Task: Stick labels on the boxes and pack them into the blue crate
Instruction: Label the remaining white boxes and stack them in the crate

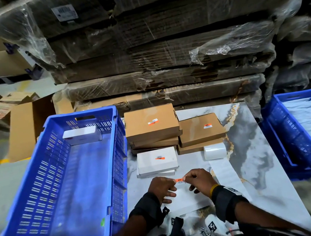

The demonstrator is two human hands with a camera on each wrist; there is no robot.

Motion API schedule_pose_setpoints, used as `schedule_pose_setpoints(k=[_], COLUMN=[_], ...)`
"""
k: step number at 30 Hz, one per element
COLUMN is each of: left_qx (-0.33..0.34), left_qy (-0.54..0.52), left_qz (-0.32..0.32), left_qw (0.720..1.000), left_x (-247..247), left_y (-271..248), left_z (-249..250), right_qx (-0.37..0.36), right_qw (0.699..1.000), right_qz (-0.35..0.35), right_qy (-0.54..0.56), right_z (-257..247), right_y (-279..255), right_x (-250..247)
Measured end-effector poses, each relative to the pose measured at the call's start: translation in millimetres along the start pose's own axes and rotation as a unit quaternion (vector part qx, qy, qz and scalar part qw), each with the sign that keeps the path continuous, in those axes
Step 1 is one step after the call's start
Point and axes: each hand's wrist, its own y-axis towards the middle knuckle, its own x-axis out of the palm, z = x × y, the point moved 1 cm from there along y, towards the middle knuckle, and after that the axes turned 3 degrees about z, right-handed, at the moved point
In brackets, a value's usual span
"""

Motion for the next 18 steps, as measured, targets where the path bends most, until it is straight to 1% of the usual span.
schedule_pose_setpoints(k=[7,12,14,16,17,18], left_qx=[-0.028,-0.069,-0.077,-0.049,-0.023,0.001], left_qy=[0.0,0.027,0.043,0.085,0.137,0.206], left_qz=[0.005,0.013,0.021,0.06,0.083,0.095], left_qw=[1.0,0.997,0.996,0.993,0.987,0.974], left_x=[0,0,-1,-3,-4,-4], left_y=[3,5,9,15,18,20], left_z=[-2,-9,-17,-27,-31,-34], right_qx=[0.013,0.05,0.066,0.075,0.081,0.085], right_qw=[0.999,0.996,0.994,0.991,0.989,0.988], right_qz=[-0.002,0.042,0.047,0.045,0.044,0.042], right_qy=[-0.032,-0.064,-0.077,-0.101,-0.112,-0.125], right_z=[2,11,16,20,23,25], right_y=[6,14,17,18,19,19], right_x=[0,-10,-14,-18,-19,-21])
